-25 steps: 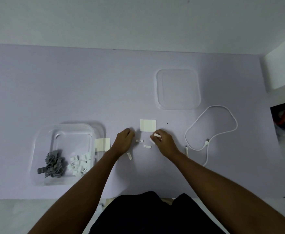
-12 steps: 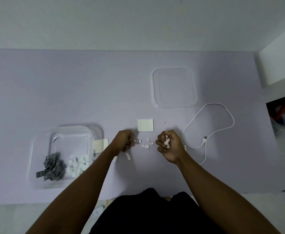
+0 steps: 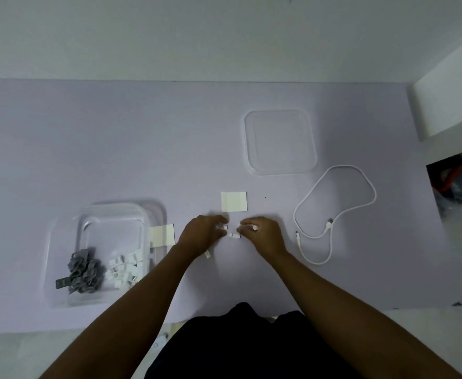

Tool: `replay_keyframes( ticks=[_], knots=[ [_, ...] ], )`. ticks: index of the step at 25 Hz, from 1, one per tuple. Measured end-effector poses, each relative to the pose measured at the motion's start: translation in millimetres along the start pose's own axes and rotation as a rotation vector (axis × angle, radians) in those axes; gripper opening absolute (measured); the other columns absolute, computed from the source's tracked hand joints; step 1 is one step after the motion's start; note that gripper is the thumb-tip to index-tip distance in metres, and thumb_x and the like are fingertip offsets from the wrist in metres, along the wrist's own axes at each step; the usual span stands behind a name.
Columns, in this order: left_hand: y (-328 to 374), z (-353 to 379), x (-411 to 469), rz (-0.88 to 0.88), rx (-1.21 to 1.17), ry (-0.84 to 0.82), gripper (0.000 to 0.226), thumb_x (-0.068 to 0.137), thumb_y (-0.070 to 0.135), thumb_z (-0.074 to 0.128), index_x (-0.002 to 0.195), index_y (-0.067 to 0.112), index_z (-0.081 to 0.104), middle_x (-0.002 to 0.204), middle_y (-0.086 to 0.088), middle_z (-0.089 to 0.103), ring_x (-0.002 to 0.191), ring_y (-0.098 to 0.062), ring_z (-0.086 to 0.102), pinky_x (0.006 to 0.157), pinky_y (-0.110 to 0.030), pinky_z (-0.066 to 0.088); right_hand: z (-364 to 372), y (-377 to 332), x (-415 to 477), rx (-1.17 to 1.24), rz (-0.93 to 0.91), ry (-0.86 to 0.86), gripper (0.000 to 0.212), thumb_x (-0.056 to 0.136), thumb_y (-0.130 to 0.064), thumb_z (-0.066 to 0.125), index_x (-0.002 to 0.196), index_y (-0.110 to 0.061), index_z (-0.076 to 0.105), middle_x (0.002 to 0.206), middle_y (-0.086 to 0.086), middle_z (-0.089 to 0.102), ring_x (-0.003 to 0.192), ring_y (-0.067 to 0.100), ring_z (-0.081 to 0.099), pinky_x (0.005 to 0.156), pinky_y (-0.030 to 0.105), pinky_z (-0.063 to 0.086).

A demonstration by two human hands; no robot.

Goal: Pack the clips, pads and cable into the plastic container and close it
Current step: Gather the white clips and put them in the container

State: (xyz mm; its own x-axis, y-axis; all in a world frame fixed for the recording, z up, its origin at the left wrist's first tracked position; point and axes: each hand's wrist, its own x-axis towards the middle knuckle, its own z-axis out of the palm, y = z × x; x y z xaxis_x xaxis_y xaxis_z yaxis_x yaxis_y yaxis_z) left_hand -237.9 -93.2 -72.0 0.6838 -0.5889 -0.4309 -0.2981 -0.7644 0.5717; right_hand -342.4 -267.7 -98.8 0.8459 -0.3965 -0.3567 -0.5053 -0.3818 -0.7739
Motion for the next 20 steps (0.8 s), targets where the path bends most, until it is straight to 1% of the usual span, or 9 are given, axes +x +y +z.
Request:
replay_keyframes(
  ticks=[3, 5, 7, 9, 11, 13, 16, 18, 20],
  knots=[
    [2.3, 8.8, -3.4, 0.050, 0.088, 0.055, 0.020, 0.093, 0.027, 0.060, 0.108, 0.022, 0.073, 0.107, -0.002, 0.073, 0.095, -0.023, 0.068, 0.077, -0.025, 0.044, 4.9, 2.2, -2.5, -0.100, -0.067, 0.009, 0.026, 0.078, -0.024, 0.081, 0.102, -0.014, 0.078, 0.103, 0.004, 0.076, 0.093, 0.016, 0.070, 0.086, 0.030, 0.055],
    [1.8, 10.7, -6.2, 0.031, 0.046, 0.067, 0.019, 0.094, 0.028, 0.058, 0.104, 0.018, 0.070, 0.099, -0.004, 0.073, 0.088, -0.023, 0.067, 0.072, -0.026, 0.046, 7.2, 1.8, -3.7, -0.129, -0.122, 0.028, 0.014, 0.080, -0.021, 0.078, 0.093, -0.014, 0.078, 0.095, 0.005, 0.075, 0.085, 0.018, 0.069, 0.079, 0.031, 0.055],
    [-0.8, 8.1, -10.4, -0.032, -0.093, 0.060, 0.017, 0.096, 0.028, 0.055, 0.095, 0.014, 0.064, 0.085, -0.004, 0.069, 0.075, -0.018, 0.063, 0.064, -0.024, 0.044, 9.0, -3.9, -4.8, -0.113, -0.098, 0.035, 0.005, 0.081, -0.017, 0.076, 0.081, -0.013, 0.075, 0.084, 0.004, 0.072, 0.076, 0.017, 0.066, 0.071, 0.029, 0.052],
    [0.4, 0.5, -14.5, -0.142, -0.282, 0.069, 0.024, 0.097, 0.021, 0.048, 0.075, 0.016, 0.054, 0.069, 0.000, 0.058, 0.061, -0.012, 0.050, 0.055, -0.023, 0.038, 6.7, -11.9, -5.0, 0.064, 0.096, 0.040, 0.012, 0.082, -0.015, 0.072, 0.072, -0.014, 0.066, 0.071, -0.001, 0.065, 0.064, 0.013, 0.057, 0.060, 0.025, 0.046],
    [0.1, -12.8, -18.4, -0.328, -0.594, 0.076, 0.035, 0.093, 0.010, 0.041, 0.059, 0.017, 0.042, 0.054, 0.002, 0.045, 0.049, -0.014, 0.036, 0.047, -0.025, 0.029, -1.9, -27.7, -5.5, 0.541, 0.402, -0.029, 0.017, 0.082, -0.017, 0.061, 0.067, -0.017, 0.054, 0.063, 0.000, 0.050, 0.055, 0.014, 0.041, 0.049, 0.027, 0.030],
    [-1.7, -26.2, -21.5, -0.505, -0.899, 0.057, 0.028, 0.083, 0.006, 0.038, 0.056, 0.016, 0.036, 0.048, 0.001, 0.033, 0.044, -0.016, 0.024, 0.044, -0.020, 0.022, -14.5, -40.2, -5.7, 0.938, 0.542, -0.132, 0.016, 0.079, -0.022, 0.050, 0.064, -0.016, 0.047, 0.062, 0.004, 0.043, 0.052, 0.016, 0.033, 0.051, 0.029, 0.017],
    [-6.2, -42.4, -29.5, -0.542, -1.018, 0.044, 0.020, 0.080, 0.006, 0.038, 0.064, 0.011, 0.047, 0.054, -0.005, 0.039, 0.042, -0.015, 0.025, 0.044, -0.017, 0.021, -21.2, -48.0, -7.5, 1.010, 0.517, -0.222, 0.028, 0.084, -0.022, 0.044, 0.057, -0.013, 0.045, 0.057, 0.006, 0.043, 0.050, 0.017, 0.034, 0.051, 0.030, 0.015],
    [-10.6, -45.4, -34.0, -0.575, -0.984, 0.060, 0.022, 0.083, 0.003, 0.039, 0.070, 0.009, 0.056, 0.061, -0.010, 0.050, 0.042, -0.014, 0.032, 0.043, -0.018, 0.024, -18.0, -50.5, -7.6, 1.005, 0.528, -0.236, 0.032, 0.086, -0.019, 0.045, 0.055, -0.015, 0.044, 0.056, 0.006, 0.044, 0.049, 0.017, 0.034, 0.047, 0.028, 0.017],
    [-16.6, -46.5, -39.0, -0.605, -0.815, 0.093, 0.025, 0.087, 0.002, 0.042, 0.076, 0.008, 0.063, 0.067, -0.009, 0.053, 0.047, -0.016, 0.039, 0.044, -0.020, 0.027, -13.3, -53.0, -7.8, 1.001, 0.544, -0.223, 0.028, 0.086, -0.016, 0.045, 0.058, -0.017, 0.044, 0.058, 0.006, 0.045, 0.047, 0.017, 0.035, 0.045, 0.025, 0.018]
  ],
)
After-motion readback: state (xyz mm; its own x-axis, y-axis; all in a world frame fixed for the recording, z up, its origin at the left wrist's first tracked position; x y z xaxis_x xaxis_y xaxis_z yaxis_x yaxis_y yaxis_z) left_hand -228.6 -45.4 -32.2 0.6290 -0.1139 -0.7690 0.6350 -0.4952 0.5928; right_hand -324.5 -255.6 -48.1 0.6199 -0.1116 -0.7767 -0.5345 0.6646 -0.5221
